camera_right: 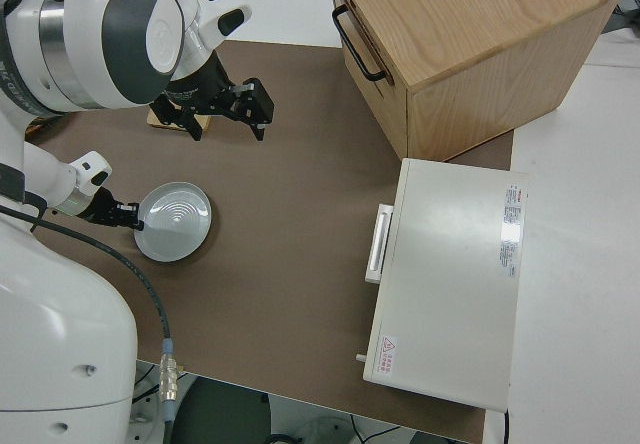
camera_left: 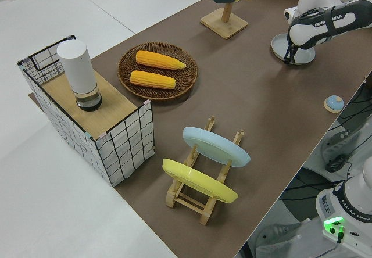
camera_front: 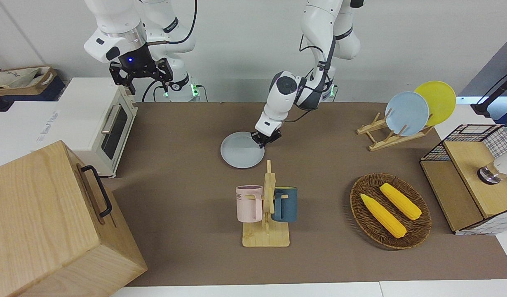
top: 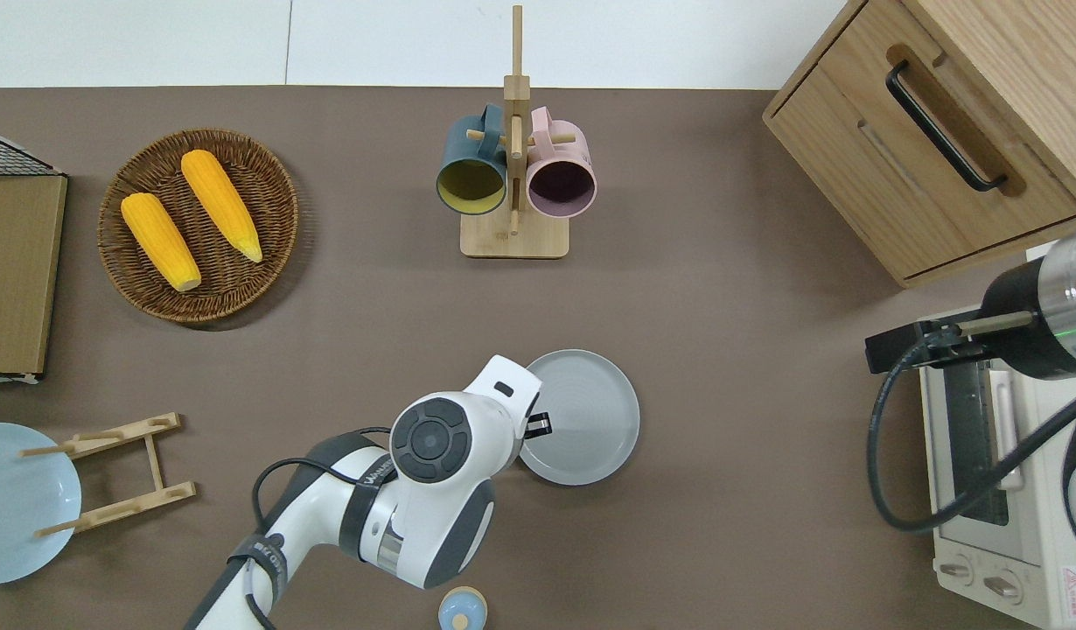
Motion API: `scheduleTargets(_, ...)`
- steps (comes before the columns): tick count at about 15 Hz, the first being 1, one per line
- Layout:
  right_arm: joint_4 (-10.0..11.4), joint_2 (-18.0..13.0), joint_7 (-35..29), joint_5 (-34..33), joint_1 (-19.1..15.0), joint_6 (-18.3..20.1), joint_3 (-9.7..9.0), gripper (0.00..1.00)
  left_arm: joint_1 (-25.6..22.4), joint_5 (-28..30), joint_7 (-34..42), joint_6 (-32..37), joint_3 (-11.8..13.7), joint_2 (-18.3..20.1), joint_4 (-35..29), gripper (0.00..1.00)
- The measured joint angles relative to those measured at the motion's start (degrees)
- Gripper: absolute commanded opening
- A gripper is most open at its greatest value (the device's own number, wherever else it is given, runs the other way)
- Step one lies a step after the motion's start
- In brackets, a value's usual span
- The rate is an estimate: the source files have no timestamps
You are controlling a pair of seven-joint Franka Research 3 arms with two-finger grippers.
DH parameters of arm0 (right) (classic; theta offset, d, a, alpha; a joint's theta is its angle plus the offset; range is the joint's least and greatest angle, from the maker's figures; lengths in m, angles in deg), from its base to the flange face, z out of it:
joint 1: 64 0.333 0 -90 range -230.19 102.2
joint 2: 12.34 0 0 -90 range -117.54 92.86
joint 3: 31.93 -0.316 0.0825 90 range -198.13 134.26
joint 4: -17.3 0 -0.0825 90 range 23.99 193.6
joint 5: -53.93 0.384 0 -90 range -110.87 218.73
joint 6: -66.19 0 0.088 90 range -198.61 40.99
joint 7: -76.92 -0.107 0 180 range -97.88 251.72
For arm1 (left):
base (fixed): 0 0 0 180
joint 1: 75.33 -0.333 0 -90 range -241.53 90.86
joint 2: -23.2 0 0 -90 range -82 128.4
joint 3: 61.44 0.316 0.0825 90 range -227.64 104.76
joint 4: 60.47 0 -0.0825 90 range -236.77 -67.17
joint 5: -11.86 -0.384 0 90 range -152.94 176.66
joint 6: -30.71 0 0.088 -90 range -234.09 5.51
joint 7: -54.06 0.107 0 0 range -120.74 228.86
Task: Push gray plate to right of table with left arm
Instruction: 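Push the gray plate with the left gripper across toward the toaster oven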
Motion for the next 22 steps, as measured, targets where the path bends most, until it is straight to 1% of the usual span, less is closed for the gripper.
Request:
scheduleTargets(3,0.0,0.0,0.0,0.0,0.0,0.0,0.0,0.983,3.69,-0.61,-4.72,0.0,0.07,-3.05,4.05,0.0)
scheduleTargets(7,0.0,0.0,0.0,0.0,0.0,0.0,0.0,0.983,6.55,-4.84,-12.66,0.06,-0.13,-6.31,8.67,0.0)
scheduleTargets(11,0.0,0.0,0.0,0.0,0.0,0.0,0.0,0.983,8.74,-5.3,-15.46,0.26,-0.27,-9.51,13.17,0.0)
scheduleTargets(14,0.0,0.0,0.0,0.0,0.0,0.0,0.0,0.983,9.64,-5.93,-16.74,1.04,-0.27,-10.98,15.49,0.0)
scheduleTargets(15,0.0,0.0,0.0,0.0,0.0,0.0,0.0,0.983,9.74,-6.05,-16.88,1.23,-0.27,-11.24,15.92,0.05)
scheduleTargets(16,0.0,0.0,0.0,0.0,0.0,0.0,0.0,0.983,9.75,-6.11,-16.91,1.45,-0.27,-11.35,16.14,0.22)
scheduleTargets(17,0.0,0.0,0.0,0.0,0.0,0.0,0.0,0.983,9.75,-6.14,-16.92,1.53,-0.27,-11.37,16.21,0.44)
scheduleTargets(18,0.0,0.0,0.0,0.0,0.0,0.0,0.0,0.983,9.76,-6.22,-16.92,1.58,-0.27,-11.43,16.24,0.53)
scheduleTargets(19,0.0,0.0,0.0,0.0,0.0,0.0,0.0,0.983,9.78,-6.27,-16.94,1.52,-0.28,-11.71,16.3,0.6)
scheduleTargets(21,0.0,0.0,0.0,0.0,0.0,0.0,0.0,0.983,9.81,-6.28,-16.97,1.49,-0.28,-12.26,16.79,0.73)
scheduleTargets(22,0.0,0.0,0.0,0.0,0.0,0.0,0.0,0.983,9.81,-6.42,-16.96,1.58,-0.18,-12.47,16.97,0.77)
